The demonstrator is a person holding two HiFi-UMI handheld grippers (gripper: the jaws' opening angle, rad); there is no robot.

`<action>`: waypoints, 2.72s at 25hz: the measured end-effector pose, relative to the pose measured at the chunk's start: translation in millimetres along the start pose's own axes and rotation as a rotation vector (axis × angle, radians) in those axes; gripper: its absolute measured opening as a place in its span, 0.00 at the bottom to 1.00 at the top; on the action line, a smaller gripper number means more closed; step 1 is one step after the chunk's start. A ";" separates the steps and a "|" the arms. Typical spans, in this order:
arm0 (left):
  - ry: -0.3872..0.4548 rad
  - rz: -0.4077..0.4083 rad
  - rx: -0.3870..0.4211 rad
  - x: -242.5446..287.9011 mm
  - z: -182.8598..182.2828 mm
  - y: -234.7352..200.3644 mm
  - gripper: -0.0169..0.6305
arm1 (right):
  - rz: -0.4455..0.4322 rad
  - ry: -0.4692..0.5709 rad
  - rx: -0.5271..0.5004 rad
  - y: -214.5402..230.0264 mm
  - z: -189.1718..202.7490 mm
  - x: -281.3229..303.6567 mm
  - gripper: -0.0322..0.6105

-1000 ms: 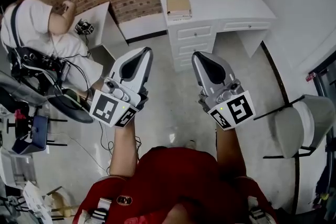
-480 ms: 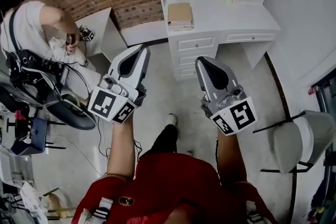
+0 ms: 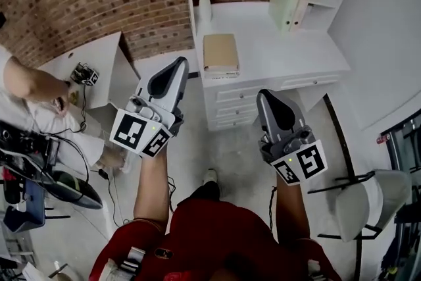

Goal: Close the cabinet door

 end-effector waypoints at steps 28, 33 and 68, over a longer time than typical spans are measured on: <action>0.019 0.022 0.021 226.3 1.4 -205.4 0.20 | 0.066 0.001 -0.013 127.6 83.8 164.4 0.07; 0.016 -0.020 0.054 248.3 10.0 -188.2 0.22 | 0.022 0.024 -0.001 170.6 93.7 165.9 0.07; 0.075 -0.235 0.099 460.5 87.1 -166.4 0.18 | -0.115 0.010 0.036 437.2 147.3 163.9 0.07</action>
Point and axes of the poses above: the fingertips, and each gripper's own axes: x forward along the fingers, y to its right, z out of its underside, the point moved 6 cm from there along -x, backward along the fingers, and after that the axes turned 9 degrees about -x, right-handed, at the moved point
